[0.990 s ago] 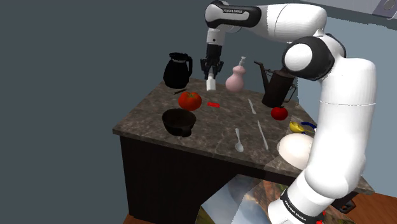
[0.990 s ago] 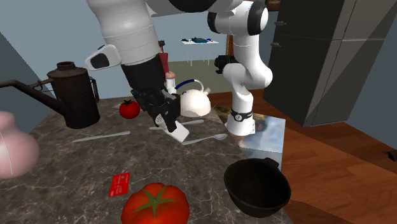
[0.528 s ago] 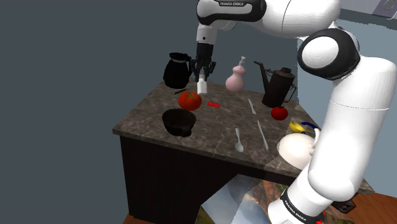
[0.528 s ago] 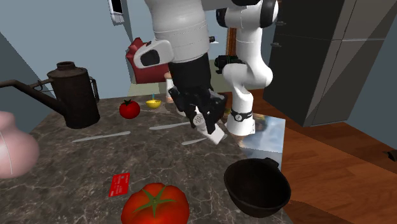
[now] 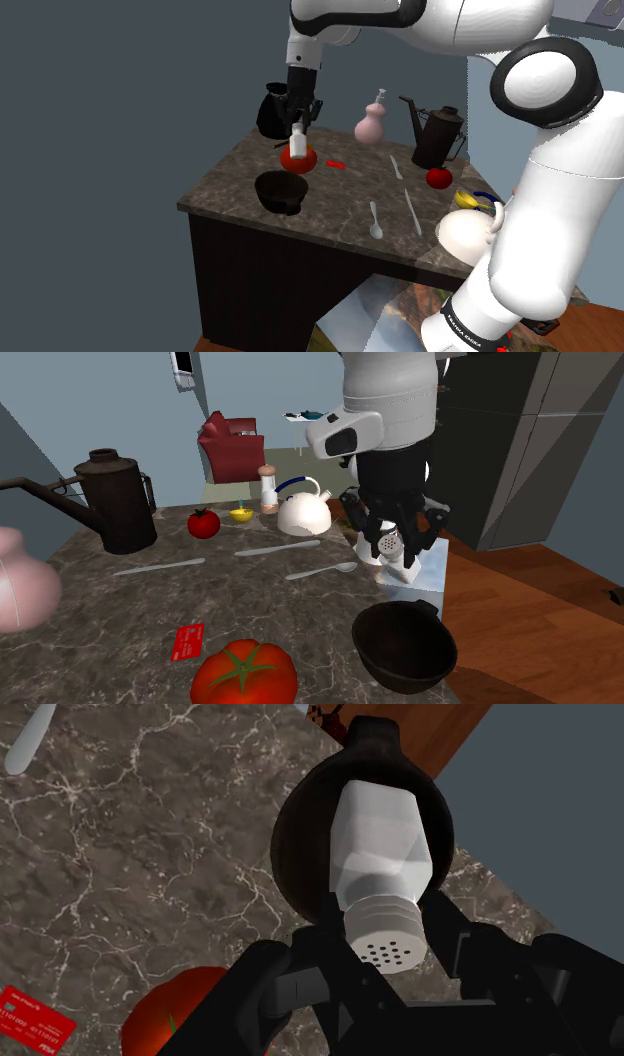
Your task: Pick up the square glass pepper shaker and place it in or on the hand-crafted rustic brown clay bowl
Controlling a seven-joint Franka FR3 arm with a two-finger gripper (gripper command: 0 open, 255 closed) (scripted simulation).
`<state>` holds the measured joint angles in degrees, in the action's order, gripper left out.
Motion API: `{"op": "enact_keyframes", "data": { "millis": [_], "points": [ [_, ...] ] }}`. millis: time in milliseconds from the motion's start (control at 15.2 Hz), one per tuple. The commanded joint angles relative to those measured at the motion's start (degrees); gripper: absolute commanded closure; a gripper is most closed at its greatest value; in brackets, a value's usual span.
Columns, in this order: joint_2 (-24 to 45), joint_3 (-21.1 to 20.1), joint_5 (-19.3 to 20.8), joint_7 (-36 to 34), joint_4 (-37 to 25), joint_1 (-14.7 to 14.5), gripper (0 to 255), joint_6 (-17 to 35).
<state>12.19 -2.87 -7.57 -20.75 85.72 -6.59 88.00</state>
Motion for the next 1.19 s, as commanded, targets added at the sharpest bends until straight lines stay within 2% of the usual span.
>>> {"op": "enact_keyframes", "data": {
  "millis": [0,1122],
  "points": [
    [-0.6,-1.2,-0.3,-2.9,0.6,-1.7,255,0.5],
    [0.1,-1.2,-0.4,-1.3,12.8,-1.9,255,13.2]
  ]
}}
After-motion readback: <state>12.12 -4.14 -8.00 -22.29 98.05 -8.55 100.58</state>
